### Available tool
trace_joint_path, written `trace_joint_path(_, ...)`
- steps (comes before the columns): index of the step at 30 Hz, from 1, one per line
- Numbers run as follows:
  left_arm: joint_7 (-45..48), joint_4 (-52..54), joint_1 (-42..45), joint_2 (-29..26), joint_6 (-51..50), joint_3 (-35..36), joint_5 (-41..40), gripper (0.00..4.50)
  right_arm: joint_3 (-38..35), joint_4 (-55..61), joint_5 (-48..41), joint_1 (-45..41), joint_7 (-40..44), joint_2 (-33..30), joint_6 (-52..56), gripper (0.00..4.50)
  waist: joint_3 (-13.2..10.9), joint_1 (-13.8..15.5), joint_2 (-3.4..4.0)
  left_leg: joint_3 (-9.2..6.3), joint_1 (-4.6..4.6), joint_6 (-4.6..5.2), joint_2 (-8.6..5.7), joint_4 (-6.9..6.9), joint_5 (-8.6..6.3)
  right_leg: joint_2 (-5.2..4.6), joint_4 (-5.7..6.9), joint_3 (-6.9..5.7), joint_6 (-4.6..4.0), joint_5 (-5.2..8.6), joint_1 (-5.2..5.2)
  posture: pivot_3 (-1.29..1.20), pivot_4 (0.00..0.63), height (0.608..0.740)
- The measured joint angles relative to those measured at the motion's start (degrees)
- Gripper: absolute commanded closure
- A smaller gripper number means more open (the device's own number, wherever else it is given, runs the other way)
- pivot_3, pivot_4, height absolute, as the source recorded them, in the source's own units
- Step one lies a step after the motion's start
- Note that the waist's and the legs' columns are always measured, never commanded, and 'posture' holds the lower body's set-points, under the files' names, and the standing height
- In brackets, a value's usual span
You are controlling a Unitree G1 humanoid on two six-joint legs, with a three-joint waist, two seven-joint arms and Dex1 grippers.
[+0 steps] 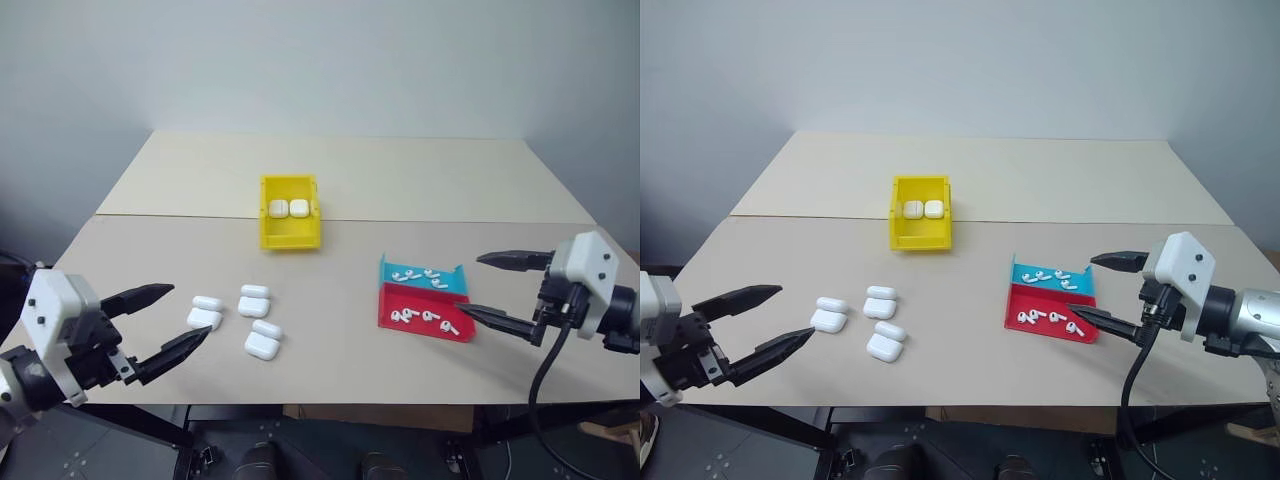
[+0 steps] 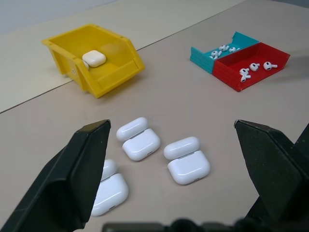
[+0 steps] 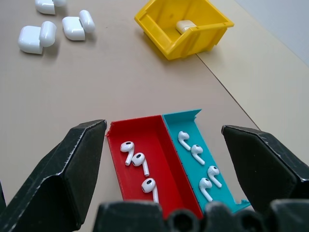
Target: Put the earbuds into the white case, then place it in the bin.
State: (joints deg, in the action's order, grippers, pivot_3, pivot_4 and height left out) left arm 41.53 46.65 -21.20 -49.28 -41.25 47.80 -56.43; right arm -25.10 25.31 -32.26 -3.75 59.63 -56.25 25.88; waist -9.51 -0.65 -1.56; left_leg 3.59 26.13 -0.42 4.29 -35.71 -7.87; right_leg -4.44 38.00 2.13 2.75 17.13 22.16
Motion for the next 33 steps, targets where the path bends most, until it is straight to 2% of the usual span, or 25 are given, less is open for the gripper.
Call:
trace_joint_path(6,1.4,0.2,-2.2,0.0,0.6,0.1,-1.4,0.03,0.1,-0.2,0.0,-0.2,0.1,0.0,0.0,0.0,0.0,0.0,0.0,0.01,0.0,0.0,0.02,0.0,0.0,0.0,0.01,0.0,-0.01,0.01,0.01,0.0,0.15,0.74)
trace_joint_path(14,-4.7,0.9,0.4,-3.6,-2.7,0.5,-4.5,0.03,0.9,-0.5,0.1,-0.4,0.0,0.0,0.0,0.0,0.0,0.0,0.0,0.02,0.0,0.0,0.01,-0.01,0.0,0.0,0.01,0.01,0.0,0.0,0.0,0.0,0.15,0.74)
trace_joint_path(19,-15.0,4.4,4.1,-7.4,-5.9,-1.6,-1.4,0.03,2.1,-1.3,0.1,-2.0,-0.3,0.0,0.0,0.0,0.0,0.0,0.0,0.03,-0.01,0.01,0.0,-0.02,0.0,0.01,0.01,0.05,0.01,-0.01,-0.01,0.0,0.15,0.74)
trace_joint_path(21,-19.4,4.7,7.2,-10.0,-8.9,-3.9,-2.9,0.03,2.3,-1.3,0.1,-2.8,-0.7,0.0,-0.1,0.0,0.0,0.2,-0.01,0.0,-0.03,0.01,0.01,-0.03,0.0,0.02,0.04,0.02,0.02,-0.01,-0.02,0.0,0.15,0.74)
trace_joint_path(24,-25.7,3.9,11.4,-14.1,-14.1,-6.3,-8.2,0.03,2.8,-1.2,0.1,-3.8,-1.1,0.0,-0.1,0.0,0.0,0.1,-0.02,0.05,-0.03,0.02,0.01,-0.02,-0.03,0.01,0.03,0.1,0.03,-0.01,0.0,0.0,0.15,0.74)
trace_joint_path(28,-34.9,-1.3,13.5,-23.9,-22.0,-8.6,-23.2,0.03,2.9,-0.8,0.0,-3.8,-1.6,0.3,-0.1,0.0,0.0,0.0,-0.04,0.05,-0.02,0.02,0.04,-0.01,-0.07,0.04,0.05,0.11,0.04,0.0,0.05,0.0,0.15,0.74)
trace_joint_path(32,-48.2,-13.9,13.3,-43.4,-23.2,-15.0,-48.9,0.03,2.9,0.7,-0.4,-3.7,-3.9,2.4,0.0,0.0,0.0,0.1,-0.08,0.1,-0.12,0.01,0.05,-0.03,-0.07,-0.01,0.09,0.17,0.06,-0.02,0.01,0.0,0.15,0.74)
trace_joint_path(33,-49.5,-16.5,13.7,-46.2,-22.6,-16.6,-52.1,0.03,2.9,1.3,-0.5,-3.5,-4.5,3.0,0.0,0.0,0.0,0.1,-0.07,0.14,-0.12,0.01,0.03,-0.02,-0.07,0.0,0.07,0.18,0.06,-0.02,0.01,0.0,0.15,0.74)
